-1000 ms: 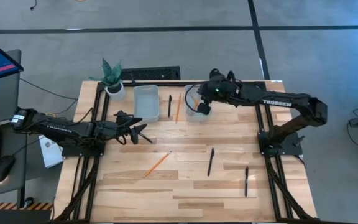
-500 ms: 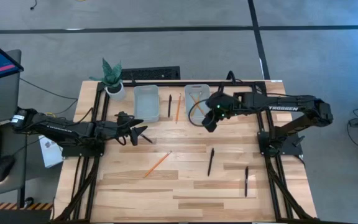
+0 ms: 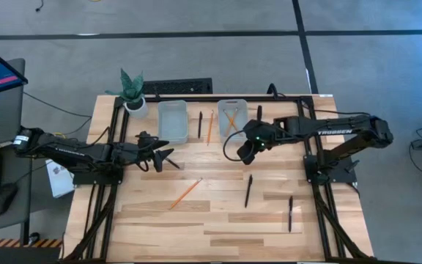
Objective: Sort pens & pencils
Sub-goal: Put the black pen into the left gray bin
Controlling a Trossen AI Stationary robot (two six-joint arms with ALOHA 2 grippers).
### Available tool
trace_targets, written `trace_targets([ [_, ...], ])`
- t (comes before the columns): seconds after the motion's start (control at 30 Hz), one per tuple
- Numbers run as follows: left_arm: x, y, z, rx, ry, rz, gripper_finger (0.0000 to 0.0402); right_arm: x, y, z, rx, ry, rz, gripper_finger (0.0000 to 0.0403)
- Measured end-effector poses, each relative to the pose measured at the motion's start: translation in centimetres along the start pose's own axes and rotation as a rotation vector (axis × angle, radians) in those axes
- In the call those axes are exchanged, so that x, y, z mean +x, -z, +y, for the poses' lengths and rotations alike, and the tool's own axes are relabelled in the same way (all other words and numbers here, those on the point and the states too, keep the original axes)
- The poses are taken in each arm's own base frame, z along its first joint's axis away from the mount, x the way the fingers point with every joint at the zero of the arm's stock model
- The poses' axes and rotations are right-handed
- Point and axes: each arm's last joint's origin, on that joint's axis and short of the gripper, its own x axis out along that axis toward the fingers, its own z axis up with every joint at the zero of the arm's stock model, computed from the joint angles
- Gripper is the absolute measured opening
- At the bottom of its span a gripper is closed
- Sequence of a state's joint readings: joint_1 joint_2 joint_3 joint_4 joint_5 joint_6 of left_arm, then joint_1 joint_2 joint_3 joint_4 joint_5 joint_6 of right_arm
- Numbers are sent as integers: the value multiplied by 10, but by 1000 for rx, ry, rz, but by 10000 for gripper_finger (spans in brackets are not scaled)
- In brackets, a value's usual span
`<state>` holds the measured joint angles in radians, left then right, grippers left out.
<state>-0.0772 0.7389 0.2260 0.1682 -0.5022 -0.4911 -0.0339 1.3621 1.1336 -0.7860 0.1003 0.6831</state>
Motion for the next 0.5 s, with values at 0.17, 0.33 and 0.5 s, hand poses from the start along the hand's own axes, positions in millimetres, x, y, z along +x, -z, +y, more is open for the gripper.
trace_targets([
  [0.17, 0, 1, 0, 3, 19, 16, 206, -1, 7, 4, 27, 12, 27, 96],
  [0.33, 0, 1, -1, 4, 44, 31, 206, -3, 24, 6, 55, 53, 138, 138],
  [0.5, 0, 3, 0, 16, 33, 51, 206, -9, 46, 11, 121, 139, 246, 167],
])
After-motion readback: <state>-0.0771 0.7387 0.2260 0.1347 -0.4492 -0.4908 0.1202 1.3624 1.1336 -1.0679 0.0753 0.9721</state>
